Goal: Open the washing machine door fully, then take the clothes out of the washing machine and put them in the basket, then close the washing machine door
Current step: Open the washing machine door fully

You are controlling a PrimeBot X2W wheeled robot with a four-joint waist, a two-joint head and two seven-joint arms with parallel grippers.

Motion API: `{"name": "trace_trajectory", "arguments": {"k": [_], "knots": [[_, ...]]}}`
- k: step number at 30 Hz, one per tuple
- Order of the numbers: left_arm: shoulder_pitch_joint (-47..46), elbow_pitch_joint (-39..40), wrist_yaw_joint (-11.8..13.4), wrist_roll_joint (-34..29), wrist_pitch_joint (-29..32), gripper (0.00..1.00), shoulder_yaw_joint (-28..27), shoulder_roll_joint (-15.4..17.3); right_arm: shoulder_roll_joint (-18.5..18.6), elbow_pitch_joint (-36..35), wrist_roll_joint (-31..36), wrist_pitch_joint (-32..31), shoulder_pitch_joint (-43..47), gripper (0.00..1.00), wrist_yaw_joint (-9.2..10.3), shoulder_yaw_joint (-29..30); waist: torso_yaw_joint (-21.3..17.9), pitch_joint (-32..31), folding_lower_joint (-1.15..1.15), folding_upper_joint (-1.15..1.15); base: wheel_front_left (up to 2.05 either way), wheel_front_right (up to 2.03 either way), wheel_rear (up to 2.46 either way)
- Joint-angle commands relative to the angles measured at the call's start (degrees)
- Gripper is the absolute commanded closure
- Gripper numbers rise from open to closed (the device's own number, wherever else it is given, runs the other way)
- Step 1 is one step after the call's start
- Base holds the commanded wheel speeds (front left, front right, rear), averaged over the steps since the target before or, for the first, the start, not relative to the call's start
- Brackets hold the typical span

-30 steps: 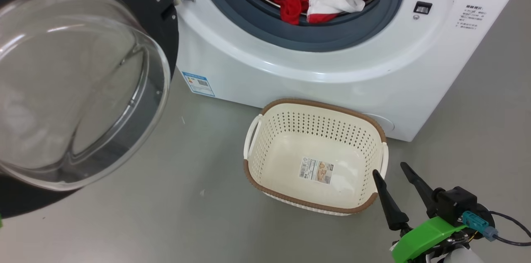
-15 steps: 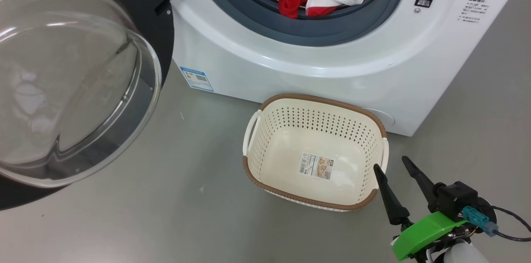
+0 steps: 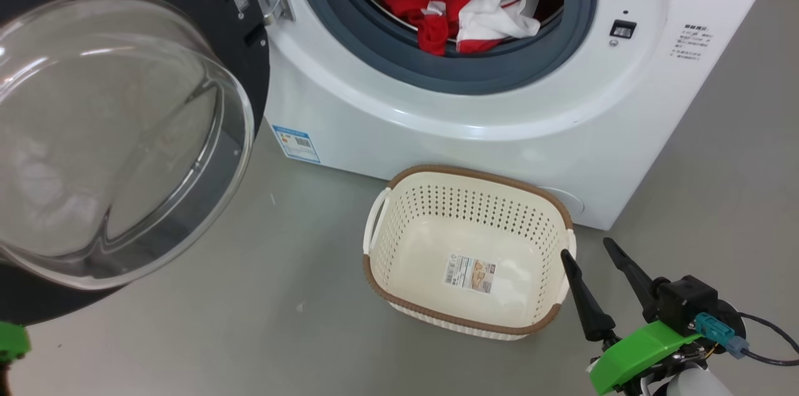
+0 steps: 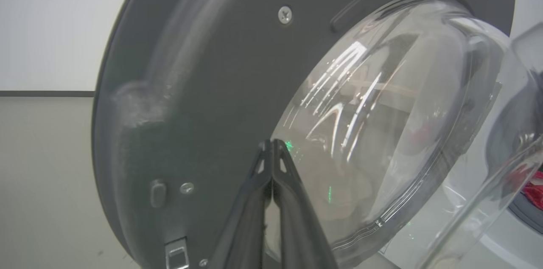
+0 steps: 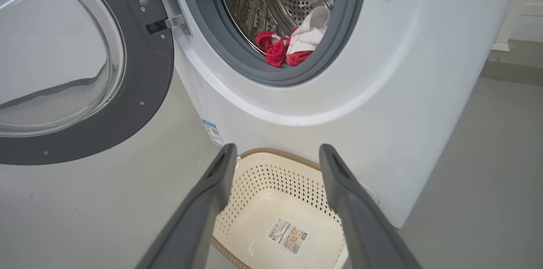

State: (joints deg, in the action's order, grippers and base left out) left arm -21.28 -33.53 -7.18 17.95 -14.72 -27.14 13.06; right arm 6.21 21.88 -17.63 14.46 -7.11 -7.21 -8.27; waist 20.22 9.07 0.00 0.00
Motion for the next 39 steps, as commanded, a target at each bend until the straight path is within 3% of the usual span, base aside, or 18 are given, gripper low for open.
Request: {"name": "trace_trajectory", "arguments": {"k": [1,4,6,8,10,21,39], "knots": [[0.9,2.4,-0.3,0.5,-0.3,1.0,-0.8,2.6,-0.1,-1.5,-0.3,0.5,0.2,0.0,-0.28,-1.2,-0.1,-1.1,0.0,0.0,0.0,0.0,0.0],[3.2,4.3,-0.3,0.8,-0.3,1.0,-0.1,1.9,-0.2,-1.8,-0.5,0.5,0.7,0.0,-0.28,-0.7,-0.6,-2.2,0.0,0.0,0.0,0.0,0.0],[4.7,5.8,-0.3,0.8,-0.3,0.72,0.5,1.1,-0.3,-1.9,-0.7,0.5,0.9,0.0,-0.28,-0.6,-0.8,-2.8,0.0,0.0,0.0,0.0,0.0],[6.2,7.0,-0.3,0.5,-0.3,0.52,0.8,0.1,-0.3,-2.0,-0.8,0.5,1.1,0.0,-0.28,-0.4,-1.0,-3.4,0.0,0.0,0.0,0.0,0.0],[7.6,8.1,-0.3,0.4,-0.3,0.0,1.3,-0.8,-0.3,-2.1,-1.0,0.5,1.4,0.0,-0.28,-0.3,-1.3,-3.9,0.0,0.0,0.0,0.0,0.0],[13.9,14.0,-0.3,1.6,-0.3,0.0,7.4,-2.2,-0.7,-3.1,-1.4,0.5,3.9,0.0,-0.28,1.0,-3.8,-6.2,0.0,0.0,0.0,0.0,0.0],[20.1,21.8,-0.3,6.4,-0.3,0.0,18.5,-1.8,-0.9,-4.8,-1.0,0.5,6.4,0.0,-0.28,4.2,-12.0,-6.9,0.0,0.0,0.0,0.0,0.0]]}}
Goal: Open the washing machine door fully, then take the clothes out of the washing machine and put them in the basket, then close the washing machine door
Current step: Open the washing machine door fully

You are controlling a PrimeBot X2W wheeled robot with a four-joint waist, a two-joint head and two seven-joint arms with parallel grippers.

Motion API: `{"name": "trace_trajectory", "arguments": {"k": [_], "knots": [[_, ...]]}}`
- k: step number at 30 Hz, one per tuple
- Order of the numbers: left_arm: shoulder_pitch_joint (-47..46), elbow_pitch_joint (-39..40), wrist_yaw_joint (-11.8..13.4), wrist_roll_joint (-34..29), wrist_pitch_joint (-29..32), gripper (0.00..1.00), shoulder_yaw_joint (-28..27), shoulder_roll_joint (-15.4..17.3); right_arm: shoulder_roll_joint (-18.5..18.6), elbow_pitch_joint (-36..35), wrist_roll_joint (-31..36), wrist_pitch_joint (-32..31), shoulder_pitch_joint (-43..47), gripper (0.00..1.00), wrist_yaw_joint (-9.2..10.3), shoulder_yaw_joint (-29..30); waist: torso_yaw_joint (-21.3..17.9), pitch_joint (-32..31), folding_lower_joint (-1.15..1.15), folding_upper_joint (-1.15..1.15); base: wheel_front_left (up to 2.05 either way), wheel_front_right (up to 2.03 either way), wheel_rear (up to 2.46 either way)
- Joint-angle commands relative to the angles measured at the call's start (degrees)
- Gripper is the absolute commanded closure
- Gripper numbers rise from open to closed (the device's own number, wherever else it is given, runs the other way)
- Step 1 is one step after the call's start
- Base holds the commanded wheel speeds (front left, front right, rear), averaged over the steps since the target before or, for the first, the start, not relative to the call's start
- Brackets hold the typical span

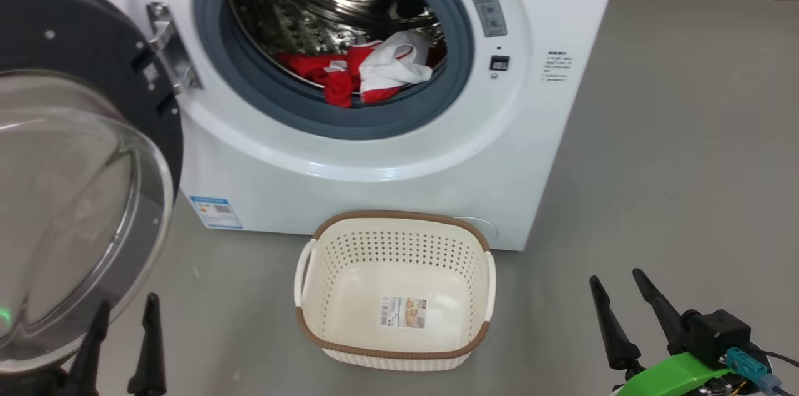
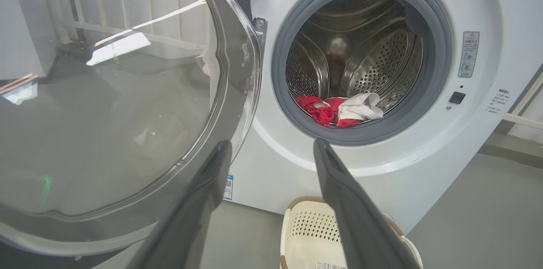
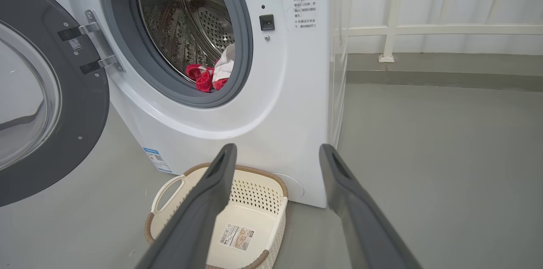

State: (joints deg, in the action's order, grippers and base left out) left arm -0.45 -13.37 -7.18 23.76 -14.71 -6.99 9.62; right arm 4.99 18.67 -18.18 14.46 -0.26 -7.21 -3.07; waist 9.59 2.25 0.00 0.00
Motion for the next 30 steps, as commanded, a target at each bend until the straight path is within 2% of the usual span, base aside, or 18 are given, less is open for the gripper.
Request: {"name": "trace_trajectory", "arguments": {"k": [1,15,30], "knots": [[-0.6,1.8,-0.3,0.8,-0.3,0.0,-1.2,1.6,0.3,-1.7,-0.5,0.5,-0.5,0.0,-0.28,-0.9,-1.9,-0.1,0.0,0.0,0.0,0.0,0.0],[0.6,4.6,-0.3,2.5,-0.3,0.0,4.4,2.1,0.4,-2.7,-0.3,0.5,-0.2,0.0,-0.28,1.1,-7.1,0.4,0.0,0.0,0.0,0.0,0.0],[0.0,5.3,-0.3,2.3,-0.3,0.0,7.8,2.0,0.1,-3.2,-0.4,0.5,0.7,0.0,-0.28,2.1,-10.0,0.3,0.0,0.0,0.0,0.0,0.0]]}}
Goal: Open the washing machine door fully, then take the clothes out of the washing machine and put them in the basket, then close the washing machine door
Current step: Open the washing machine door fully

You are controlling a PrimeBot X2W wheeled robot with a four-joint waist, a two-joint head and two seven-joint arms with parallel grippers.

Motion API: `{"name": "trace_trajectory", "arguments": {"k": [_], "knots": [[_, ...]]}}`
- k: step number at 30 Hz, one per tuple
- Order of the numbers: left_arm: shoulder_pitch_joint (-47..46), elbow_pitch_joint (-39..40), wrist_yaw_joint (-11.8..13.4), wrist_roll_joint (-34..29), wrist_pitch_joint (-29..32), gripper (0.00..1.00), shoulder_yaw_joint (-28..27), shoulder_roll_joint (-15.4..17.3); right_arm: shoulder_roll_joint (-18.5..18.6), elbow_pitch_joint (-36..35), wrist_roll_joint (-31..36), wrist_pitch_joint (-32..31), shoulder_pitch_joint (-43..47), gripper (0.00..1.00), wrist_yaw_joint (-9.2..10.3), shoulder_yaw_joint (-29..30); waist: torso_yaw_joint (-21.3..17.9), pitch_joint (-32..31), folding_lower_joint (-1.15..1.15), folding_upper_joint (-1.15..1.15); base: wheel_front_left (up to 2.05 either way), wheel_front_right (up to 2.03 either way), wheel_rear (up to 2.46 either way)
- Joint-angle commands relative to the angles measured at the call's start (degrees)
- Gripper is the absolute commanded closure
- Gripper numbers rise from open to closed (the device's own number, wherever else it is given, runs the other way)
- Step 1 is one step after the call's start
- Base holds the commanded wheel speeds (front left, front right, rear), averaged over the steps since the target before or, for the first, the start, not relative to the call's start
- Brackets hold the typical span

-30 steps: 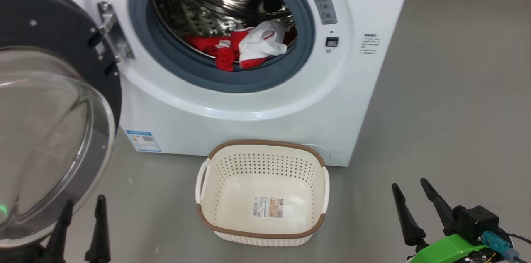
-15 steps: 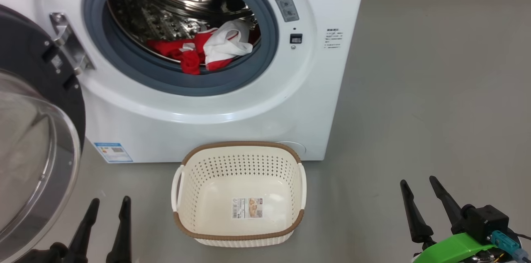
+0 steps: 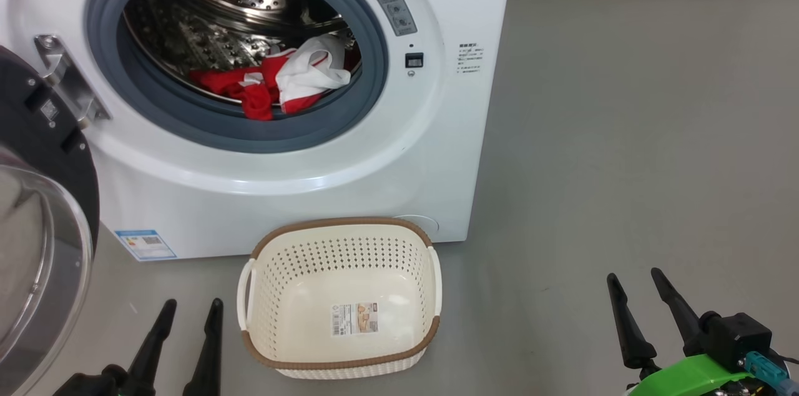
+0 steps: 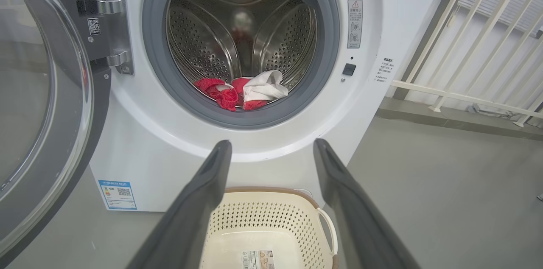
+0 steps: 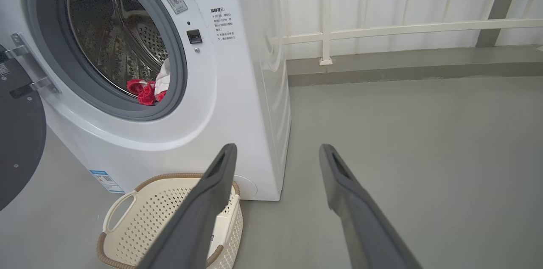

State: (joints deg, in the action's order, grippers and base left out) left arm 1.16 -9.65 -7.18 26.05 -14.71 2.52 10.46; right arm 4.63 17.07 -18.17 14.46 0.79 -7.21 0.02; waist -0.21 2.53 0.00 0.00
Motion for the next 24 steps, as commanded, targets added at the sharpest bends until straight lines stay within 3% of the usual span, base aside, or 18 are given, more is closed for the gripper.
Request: {"name": "trace_trajectory", "arguments": {"k": [1,24], "knots": [[-1.6,1.6,-0.3,0.0,-0.3,0.0,-1.6,1.1,0.5,-1.6,-0.4,0.5,-0.3,0.0,-0.28,-0.8,-0.3,0.0,0.0,0.0,0.0,0.0,0.0],[-2.3,1.9,-0.3,-0.7,-0.3,0.0,-0.7,2.1,-0.1,-2.0,-0.2,0.5,0.4,0.0,-0.28,0.2,-0.2,0.1,0.0,0.0,0.0,0.0,0.0]]}}
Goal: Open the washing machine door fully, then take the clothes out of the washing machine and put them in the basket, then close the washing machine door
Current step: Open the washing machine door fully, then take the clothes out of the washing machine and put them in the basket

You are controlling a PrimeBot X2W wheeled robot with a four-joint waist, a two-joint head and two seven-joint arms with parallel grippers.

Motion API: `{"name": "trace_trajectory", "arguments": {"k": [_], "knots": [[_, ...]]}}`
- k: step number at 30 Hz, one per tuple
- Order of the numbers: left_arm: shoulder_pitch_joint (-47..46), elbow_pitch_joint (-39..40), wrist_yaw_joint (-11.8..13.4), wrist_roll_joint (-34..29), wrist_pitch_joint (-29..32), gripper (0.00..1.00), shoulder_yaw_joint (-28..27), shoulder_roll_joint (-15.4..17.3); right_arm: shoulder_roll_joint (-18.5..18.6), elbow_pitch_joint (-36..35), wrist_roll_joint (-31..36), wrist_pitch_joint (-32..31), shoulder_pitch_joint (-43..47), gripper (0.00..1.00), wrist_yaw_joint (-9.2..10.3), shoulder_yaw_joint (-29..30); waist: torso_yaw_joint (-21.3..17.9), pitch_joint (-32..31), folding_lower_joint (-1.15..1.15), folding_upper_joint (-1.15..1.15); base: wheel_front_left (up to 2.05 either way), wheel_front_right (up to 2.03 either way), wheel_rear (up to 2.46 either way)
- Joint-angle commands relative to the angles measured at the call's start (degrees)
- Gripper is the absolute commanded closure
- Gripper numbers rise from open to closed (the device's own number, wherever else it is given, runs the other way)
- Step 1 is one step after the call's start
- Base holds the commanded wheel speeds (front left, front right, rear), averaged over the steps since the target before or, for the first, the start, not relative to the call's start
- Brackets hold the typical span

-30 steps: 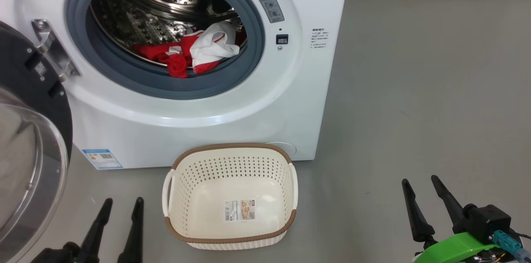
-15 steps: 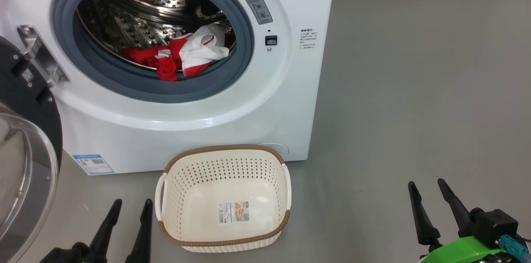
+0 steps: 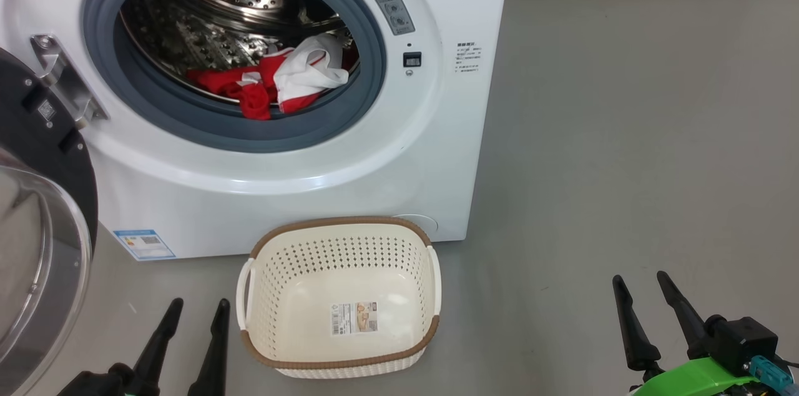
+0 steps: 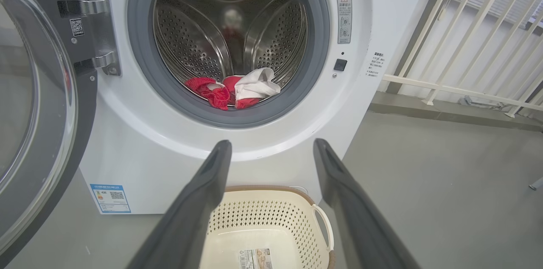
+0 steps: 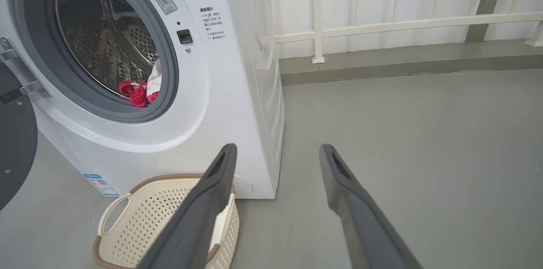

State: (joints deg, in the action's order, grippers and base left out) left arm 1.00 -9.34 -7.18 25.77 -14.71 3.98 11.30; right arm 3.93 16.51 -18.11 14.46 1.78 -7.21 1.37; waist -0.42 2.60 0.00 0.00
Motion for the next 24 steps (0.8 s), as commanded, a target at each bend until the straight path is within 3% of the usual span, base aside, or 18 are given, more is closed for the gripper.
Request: {"name": "trace_trajectory", "arguments": {"k": [1,16,24], "knots": [[-2.1,1.7,-0.3,-0.4,-0.3,0.0,-2.2,1.3,0.6,-1.5,-0.2,0.5,-0.6,0.0,-0.28,-1.2,0.1,0.0,0.0,0.0,0.0,0.0,0.0],[-2.7,2.4,-0.3,1.0,-0.3,0.0,-1.6,1.8,0.5,-1.4,-0.1,0.5,-1.0,0.0,-0.28,-1.3,0.8,0.9,0.0,0.0,0.01,-0.01,0.0],[-3.3,2.6,-0.3,2.2,-0.3,0.0,-0.9,2.4,0.3,-1.3,0.0,0.5,-1.5,0.0,-0.28,-1.5,1.0,1.6,0.0,0.0,0.75,-0.75,0.0]]}}
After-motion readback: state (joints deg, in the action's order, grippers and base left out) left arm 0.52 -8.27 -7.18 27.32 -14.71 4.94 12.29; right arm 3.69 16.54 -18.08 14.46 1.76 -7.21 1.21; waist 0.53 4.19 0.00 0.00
